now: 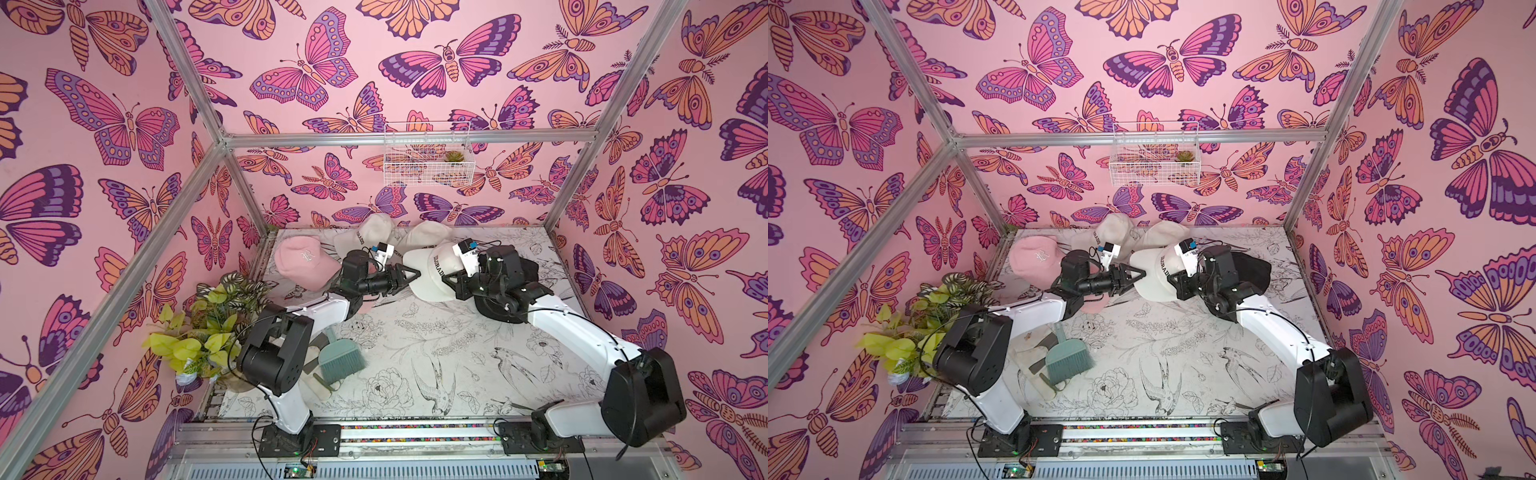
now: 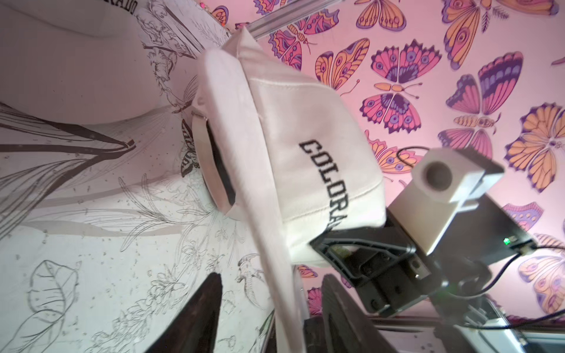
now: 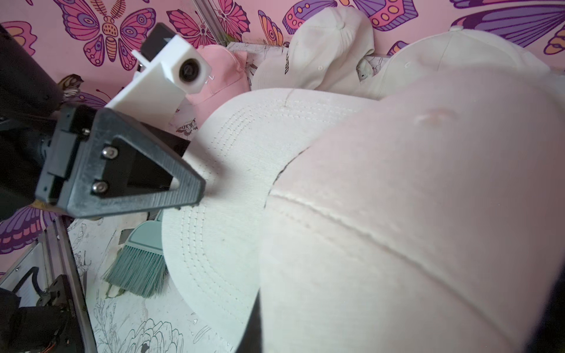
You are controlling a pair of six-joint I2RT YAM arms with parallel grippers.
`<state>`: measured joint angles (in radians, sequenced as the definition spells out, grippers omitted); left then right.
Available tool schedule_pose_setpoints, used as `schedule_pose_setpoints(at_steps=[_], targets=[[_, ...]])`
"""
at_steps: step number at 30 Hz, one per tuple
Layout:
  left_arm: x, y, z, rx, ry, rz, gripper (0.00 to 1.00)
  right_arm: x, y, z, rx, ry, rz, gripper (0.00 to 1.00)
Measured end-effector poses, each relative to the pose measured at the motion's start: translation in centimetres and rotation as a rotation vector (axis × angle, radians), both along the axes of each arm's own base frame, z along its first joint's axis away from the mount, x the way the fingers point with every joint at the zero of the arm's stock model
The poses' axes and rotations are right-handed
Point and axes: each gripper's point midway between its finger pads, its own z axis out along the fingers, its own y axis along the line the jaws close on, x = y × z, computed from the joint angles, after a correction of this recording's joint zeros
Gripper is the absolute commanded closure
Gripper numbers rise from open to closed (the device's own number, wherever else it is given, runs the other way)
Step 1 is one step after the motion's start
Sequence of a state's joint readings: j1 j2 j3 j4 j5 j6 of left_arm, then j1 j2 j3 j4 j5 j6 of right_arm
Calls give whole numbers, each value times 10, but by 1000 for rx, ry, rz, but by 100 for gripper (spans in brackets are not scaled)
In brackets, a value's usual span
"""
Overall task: Stack the baseball caps by color
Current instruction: Move the baseball cap to the center of the board.
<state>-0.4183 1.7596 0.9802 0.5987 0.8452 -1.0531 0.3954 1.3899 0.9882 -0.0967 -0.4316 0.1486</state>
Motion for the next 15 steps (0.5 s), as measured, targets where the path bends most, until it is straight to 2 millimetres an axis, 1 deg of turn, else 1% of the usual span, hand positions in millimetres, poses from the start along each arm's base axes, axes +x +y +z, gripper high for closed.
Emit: schedule_pose_setpoints(at_steps=[1,2,4,6,7,8,9,11,13,15], targets=[[1,-1,-1,-7,7,-2,79,-3,-1,-4,-5,9,1,91],[1,-1,-1,-14,13,-3,89,-7,-3,-8,-12,19,2,79],[1,-2,1,-25,16,-4,100,-13,-6,-13,-19,45,-6,52],[1,-2,4,-32,7,-6,100,-19,-11,-16,-19,61,-23,35],[2,-1,4,-33,6,-5,100,-22,-15,-17,-14,73,-44,19],[3,0,4,-33,6,-3,100,-25,-20,-18,-10,88,-70,0],[3,1,4,-32,6,0,100,-28,-26,-19,-10,103,-94,1],[4,5,0,-28,13,10,100,-33,-43,-24,-12,148,-171,1],[7,13,-7,-17,26,31,100,-40,-69,-33,-4,216,-283,1],[9,22,-14,0,40,56,100,-47,-98,-46,15,297,-405,1]])
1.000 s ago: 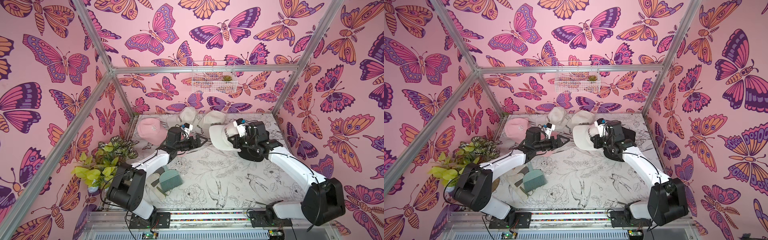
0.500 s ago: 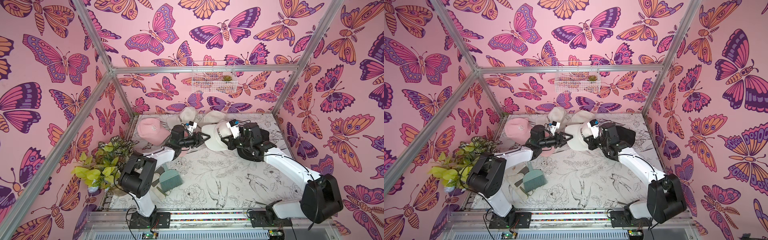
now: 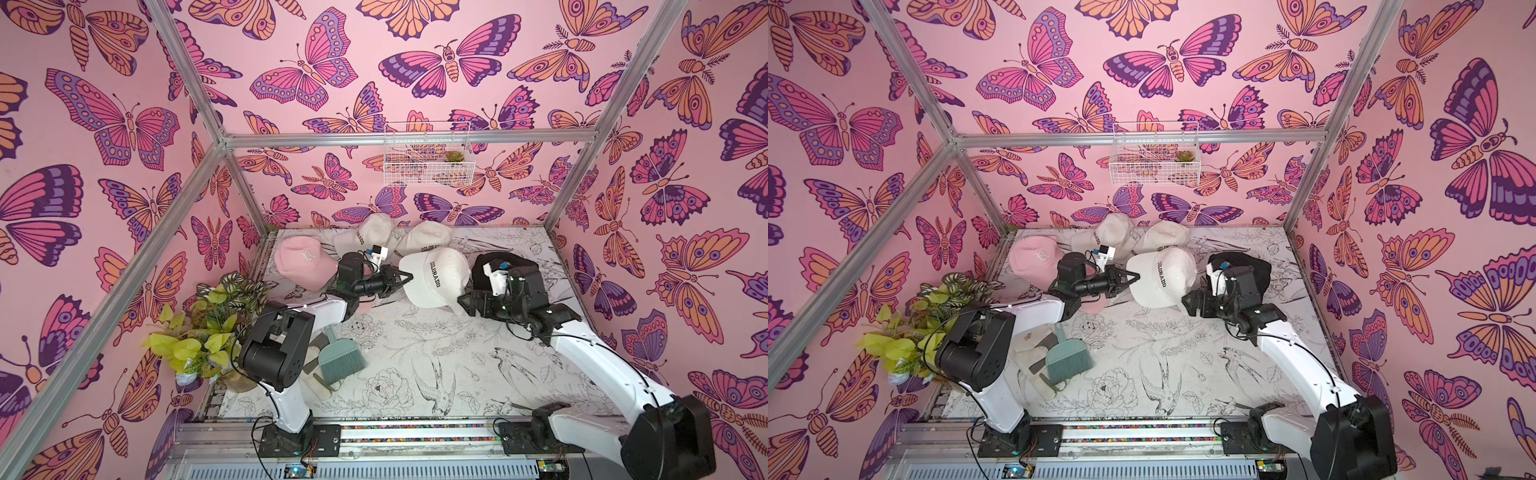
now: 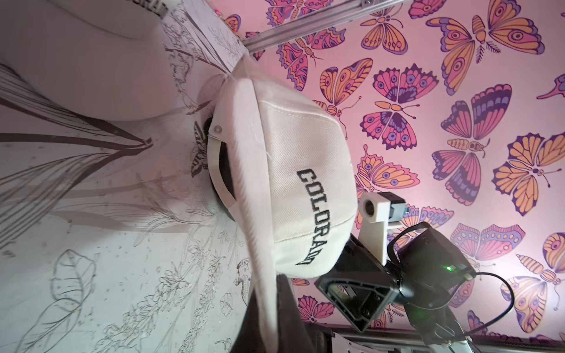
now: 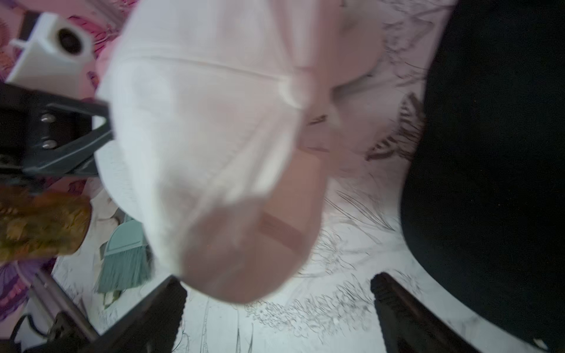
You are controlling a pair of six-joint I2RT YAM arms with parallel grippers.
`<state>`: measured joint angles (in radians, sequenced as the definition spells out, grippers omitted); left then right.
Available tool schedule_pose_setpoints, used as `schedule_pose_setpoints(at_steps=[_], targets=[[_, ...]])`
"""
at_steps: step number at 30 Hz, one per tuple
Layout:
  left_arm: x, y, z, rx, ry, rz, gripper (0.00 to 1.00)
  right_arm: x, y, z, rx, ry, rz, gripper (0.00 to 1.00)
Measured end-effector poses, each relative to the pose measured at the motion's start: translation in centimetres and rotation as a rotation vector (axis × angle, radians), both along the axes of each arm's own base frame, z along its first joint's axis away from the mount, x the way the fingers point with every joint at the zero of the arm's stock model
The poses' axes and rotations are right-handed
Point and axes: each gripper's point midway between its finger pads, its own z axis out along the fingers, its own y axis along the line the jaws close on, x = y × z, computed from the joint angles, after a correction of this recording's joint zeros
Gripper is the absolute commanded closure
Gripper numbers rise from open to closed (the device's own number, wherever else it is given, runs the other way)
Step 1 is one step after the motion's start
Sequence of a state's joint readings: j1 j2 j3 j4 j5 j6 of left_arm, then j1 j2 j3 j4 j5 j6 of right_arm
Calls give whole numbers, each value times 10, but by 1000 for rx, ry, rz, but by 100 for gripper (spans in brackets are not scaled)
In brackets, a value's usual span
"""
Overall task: Stack the baseball caps by color
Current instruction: Move the baseball cap to the center of the board, then move the baseball cap to the corner of the board.
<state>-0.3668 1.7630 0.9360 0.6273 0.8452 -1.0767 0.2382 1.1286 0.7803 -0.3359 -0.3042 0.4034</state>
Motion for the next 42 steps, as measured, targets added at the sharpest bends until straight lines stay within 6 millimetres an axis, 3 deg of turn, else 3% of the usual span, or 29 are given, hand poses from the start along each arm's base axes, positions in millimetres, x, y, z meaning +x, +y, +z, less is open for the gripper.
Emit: schedule_pose_setpoints(at_steps=[2,4,7,11,15,19,26,31,36,42], targets=[[3,7,-3,19,4,19,100,-9,-28,-19,32,88,-130,1],[4,12,-4,41,-3,31,100,-23,-44,-43,51,184,-218,1],[3,14,-2,68,-16,29,100,-41,-50,-74,65,313,-293,1],[2,16,-1,94,-37,32,100,-41,-56,-103,95,399,-391,1],[1,22,0,120,-59,48,100,-22,-69,-121,118,418,-469,3],[3,29,-3,141,-57,64,100,17,-82,-120,139,370,-504,5],[2,33,-12,162,-34,72,100,60,-97,-120,97,304,-490,7],[2,33,-12,168,-47,69,100,103,-107,-120,69,258,-464,6],[3,34,-14,170,-44,70,100,127,-110,-119,64,231,-456,7],[7,32,-30,177,-3,63,100,154,-111,-117,88,192,-473,6]])
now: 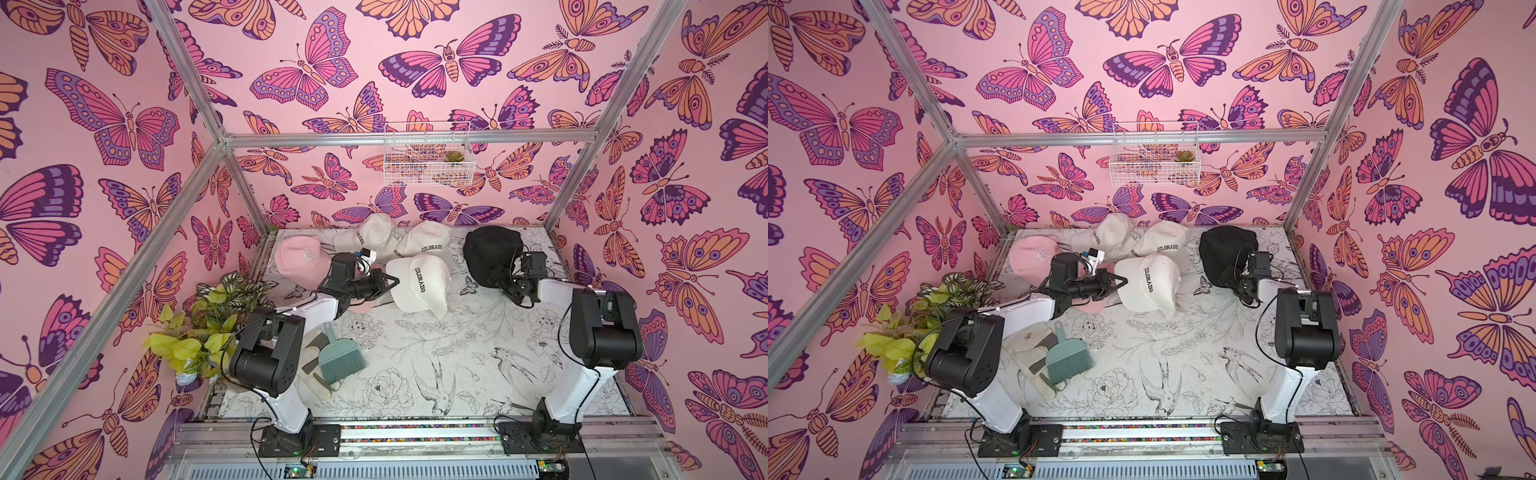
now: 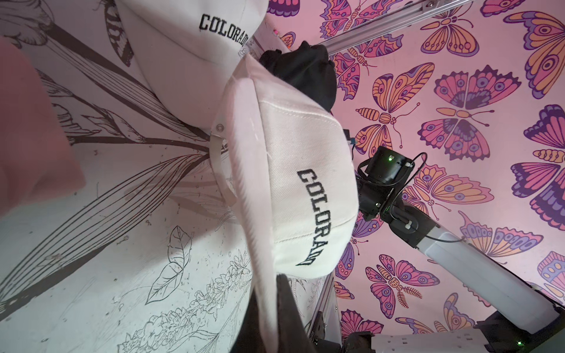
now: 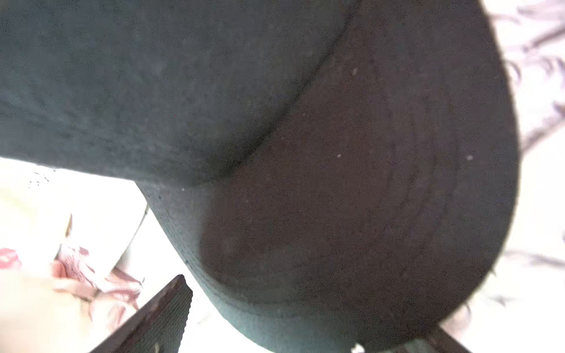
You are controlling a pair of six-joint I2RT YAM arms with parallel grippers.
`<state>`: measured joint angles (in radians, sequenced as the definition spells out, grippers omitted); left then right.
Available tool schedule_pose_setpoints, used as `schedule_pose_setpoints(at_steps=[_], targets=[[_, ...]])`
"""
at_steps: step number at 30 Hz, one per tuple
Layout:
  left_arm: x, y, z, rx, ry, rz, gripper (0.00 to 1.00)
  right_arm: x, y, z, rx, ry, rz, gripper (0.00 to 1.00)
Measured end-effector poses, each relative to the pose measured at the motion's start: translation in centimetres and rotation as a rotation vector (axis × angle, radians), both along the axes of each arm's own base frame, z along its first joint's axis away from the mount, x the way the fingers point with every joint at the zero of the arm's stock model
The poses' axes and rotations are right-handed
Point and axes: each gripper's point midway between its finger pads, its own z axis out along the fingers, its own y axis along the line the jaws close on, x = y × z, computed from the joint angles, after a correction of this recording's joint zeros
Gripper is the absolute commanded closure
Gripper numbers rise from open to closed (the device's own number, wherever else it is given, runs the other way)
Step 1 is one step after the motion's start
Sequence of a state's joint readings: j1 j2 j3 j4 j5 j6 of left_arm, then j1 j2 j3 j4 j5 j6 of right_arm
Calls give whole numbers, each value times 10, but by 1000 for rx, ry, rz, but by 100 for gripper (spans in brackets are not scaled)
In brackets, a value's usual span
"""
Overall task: Stack the baseball caps by color
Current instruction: Move the baseball cap to the corner of the board.
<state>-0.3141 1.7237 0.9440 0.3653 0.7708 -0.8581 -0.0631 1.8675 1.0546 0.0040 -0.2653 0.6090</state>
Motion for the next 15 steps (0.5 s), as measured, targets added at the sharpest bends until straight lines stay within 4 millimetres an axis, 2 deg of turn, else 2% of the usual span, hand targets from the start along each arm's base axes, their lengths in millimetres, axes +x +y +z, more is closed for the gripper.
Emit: schedule_pose_setpoints(at_steps=[8,10,12,15], targets=[[1,-5,2,-21,13,-28,100,25,-1,3,40,-49,-49,5],[0,-6,3,-28,14,-39,100,26,-1,4,55,-57,-65,4],[-1,-8,7,-42,15,-57,100,13,1,6,86,-65,-82,2],[-3,-10,17,-75,17,-87,100,-24,11,21,138,-78,-87,1]])
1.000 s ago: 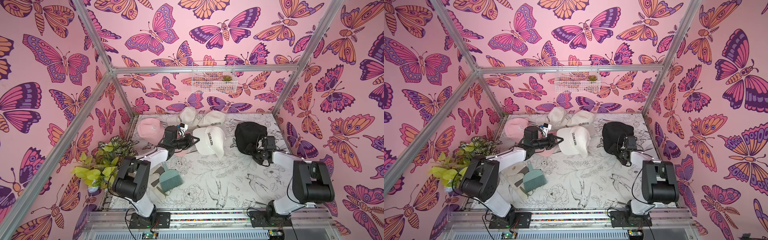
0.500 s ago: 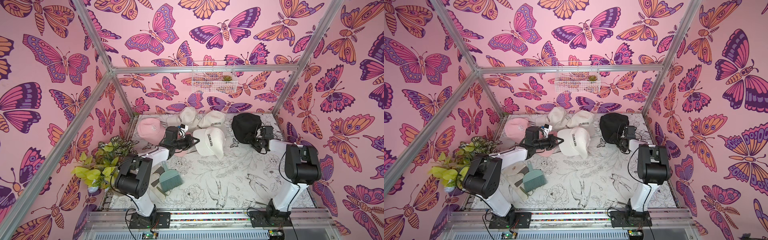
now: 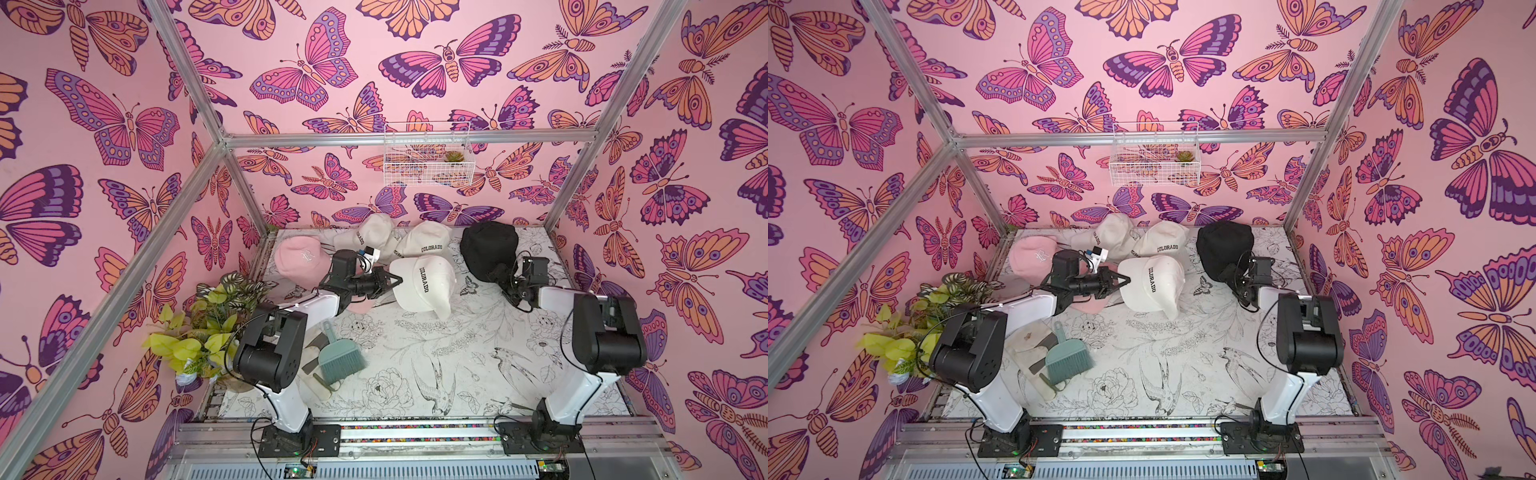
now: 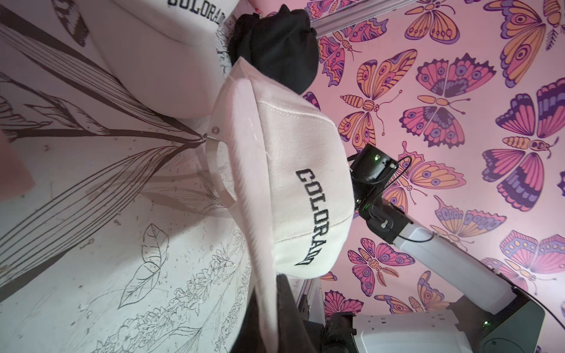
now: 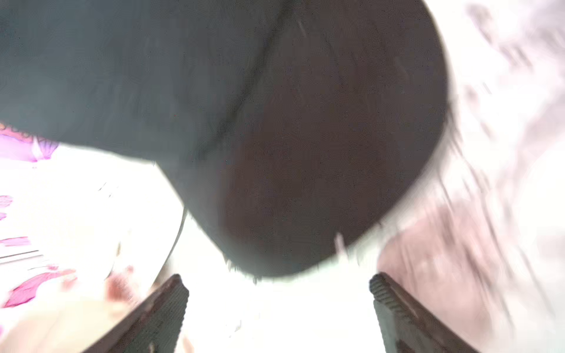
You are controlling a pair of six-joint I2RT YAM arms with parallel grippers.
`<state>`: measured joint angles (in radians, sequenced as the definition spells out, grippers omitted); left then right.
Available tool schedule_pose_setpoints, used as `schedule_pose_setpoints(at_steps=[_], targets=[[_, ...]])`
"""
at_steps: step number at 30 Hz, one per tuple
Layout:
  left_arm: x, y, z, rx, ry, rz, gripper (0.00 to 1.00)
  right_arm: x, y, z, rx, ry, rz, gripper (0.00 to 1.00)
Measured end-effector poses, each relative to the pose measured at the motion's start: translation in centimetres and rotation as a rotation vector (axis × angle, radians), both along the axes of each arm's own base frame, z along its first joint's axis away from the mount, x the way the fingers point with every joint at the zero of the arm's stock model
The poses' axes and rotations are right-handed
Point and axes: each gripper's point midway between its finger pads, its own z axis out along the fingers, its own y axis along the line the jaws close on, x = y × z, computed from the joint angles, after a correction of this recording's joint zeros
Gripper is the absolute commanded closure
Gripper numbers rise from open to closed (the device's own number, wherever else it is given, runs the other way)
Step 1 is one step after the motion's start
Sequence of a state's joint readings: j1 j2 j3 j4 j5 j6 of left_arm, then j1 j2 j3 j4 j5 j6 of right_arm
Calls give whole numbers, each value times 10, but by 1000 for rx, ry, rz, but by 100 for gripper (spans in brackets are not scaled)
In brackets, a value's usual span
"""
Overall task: Stack the baseball caps by color
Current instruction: Move the baseball cap to the corner of the board, then place the baseball cap at the center of the board.
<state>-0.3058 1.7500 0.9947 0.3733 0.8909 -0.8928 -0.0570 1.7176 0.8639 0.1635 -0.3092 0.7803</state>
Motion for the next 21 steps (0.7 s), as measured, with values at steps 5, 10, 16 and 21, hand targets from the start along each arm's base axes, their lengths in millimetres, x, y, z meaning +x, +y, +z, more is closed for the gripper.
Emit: schedule_pose_setpoints(at_steps=[5,10,16,21], targets=[[6,-3,20,-62,-24,-37,100,-28,28,77,56,-175,69,1],[10,-7,30,-111,-30,-48,100,-45,72,144,154,-354,214,1],[18,-13,43,-193,-44,-52,100,-64,119,156,237,-384,360,1],[27,-19,38,-268,-16,-48,100,-72,144,164,260,-413,428,0]])
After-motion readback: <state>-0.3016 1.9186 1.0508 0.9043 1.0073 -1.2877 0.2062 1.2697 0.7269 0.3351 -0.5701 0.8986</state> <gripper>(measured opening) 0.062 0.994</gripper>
